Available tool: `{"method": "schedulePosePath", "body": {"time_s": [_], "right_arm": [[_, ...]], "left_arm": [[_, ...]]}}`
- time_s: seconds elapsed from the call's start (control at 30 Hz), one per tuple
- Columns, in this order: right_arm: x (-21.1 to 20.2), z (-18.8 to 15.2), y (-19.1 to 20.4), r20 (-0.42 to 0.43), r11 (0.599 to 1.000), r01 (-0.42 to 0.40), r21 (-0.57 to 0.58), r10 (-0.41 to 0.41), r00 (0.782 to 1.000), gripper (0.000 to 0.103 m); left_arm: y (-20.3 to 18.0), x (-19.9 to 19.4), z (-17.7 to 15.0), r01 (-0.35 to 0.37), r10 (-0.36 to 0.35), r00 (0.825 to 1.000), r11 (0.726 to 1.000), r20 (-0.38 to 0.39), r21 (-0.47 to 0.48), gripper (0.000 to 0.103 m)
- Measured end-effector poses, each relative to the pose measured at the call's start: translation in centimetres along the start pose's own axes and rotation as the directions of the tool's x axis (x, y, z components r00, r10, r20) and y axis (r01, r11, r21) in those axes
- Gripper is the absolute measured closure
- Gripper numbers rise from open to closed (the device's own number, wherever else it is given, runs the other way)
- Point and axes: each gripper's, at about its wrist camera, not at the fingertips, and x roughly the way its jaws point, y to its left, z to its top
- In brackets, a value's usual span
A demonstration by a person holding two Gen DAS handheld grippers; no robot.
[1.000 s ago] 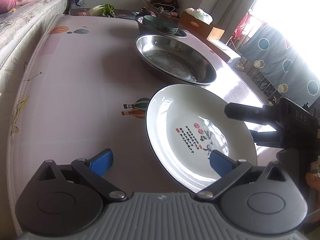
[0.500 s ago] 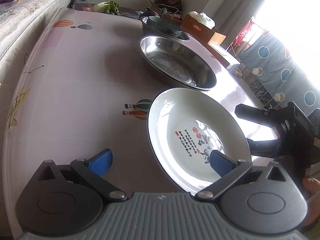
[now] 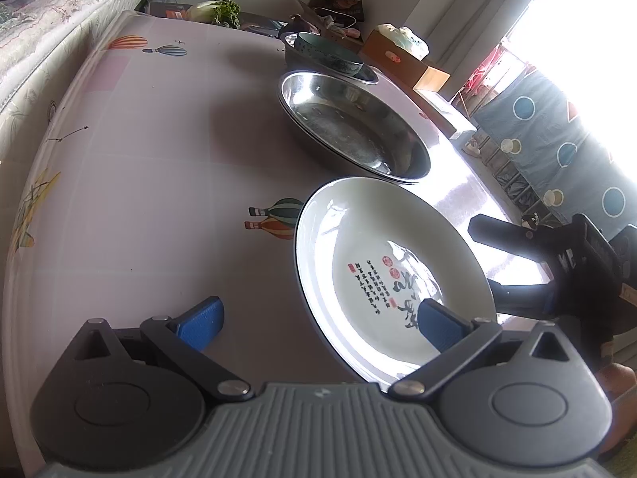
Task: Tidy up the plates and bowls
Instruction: 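Lift the white plate and tilt it upright with both tools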
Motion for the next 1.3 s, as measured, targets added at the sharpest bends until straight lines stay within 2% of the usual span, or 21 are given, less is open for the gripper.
{"method": "schedulePosePath", "body": {"time_s": [0.53,0.87,1.3], "right_arm": [[0.0,0.05,0.15,-0.006,1.0,0.001,-0.014,-0.001,1.0,0.001],[-0.01,0.02,0.07,-0.009,1.0,0.002,-0.021,-0.003,1.0,0.001],[-0.04,0.02,0.05,-0.008,1.0,0.003,-0.022,-0.003,1.0,0.001]], "left_arm": [[0.26,-0.19,-0.25,0.012,-0.011,1.0,0.999,0.022,-0.045,0.0],[0.16,-0.2,-0.38,0.007,-0.006,0.999,1.0,0.032,-0.03,0.0],[-0.57,0.12,-0.21,-0.02,0.02,1.0,1.0,0.007,0.022,0.0]]}}
